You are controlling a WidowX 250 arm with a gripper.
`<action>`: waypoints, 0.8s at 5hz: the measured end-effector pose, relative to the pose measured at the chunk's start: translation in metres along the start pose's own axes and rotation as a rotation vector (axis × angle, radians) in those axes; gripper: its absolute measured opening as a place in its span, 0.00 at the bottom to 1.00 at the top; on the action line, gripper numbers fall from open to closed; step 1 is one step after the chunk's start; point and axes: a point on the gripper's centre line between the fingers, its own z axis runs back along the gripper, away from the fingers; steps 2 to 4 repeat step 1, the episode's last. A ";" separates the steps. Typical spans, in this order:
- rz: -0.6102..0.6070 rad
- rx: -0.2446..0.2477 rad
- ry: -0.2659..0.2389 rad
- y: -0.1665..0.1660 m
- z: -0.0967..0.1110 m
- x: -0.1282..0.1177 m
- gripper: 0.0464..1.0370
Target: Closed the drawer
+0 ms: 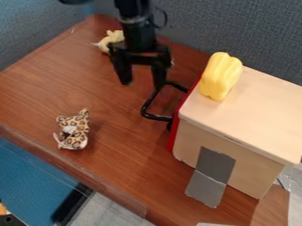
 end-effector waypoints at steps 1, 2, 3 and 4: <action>-0.053 0.077 -0.034 0.011 0.019 -0.010 0.96; -0.053 0.077 -0.034 0.011 0.019 -0.010 0.96; -0.053 0.077 -0.034 0.011 0.019 -0.010 0.96; -0.053 0.077 -0.034 0.011 0.019 -0.010 0.96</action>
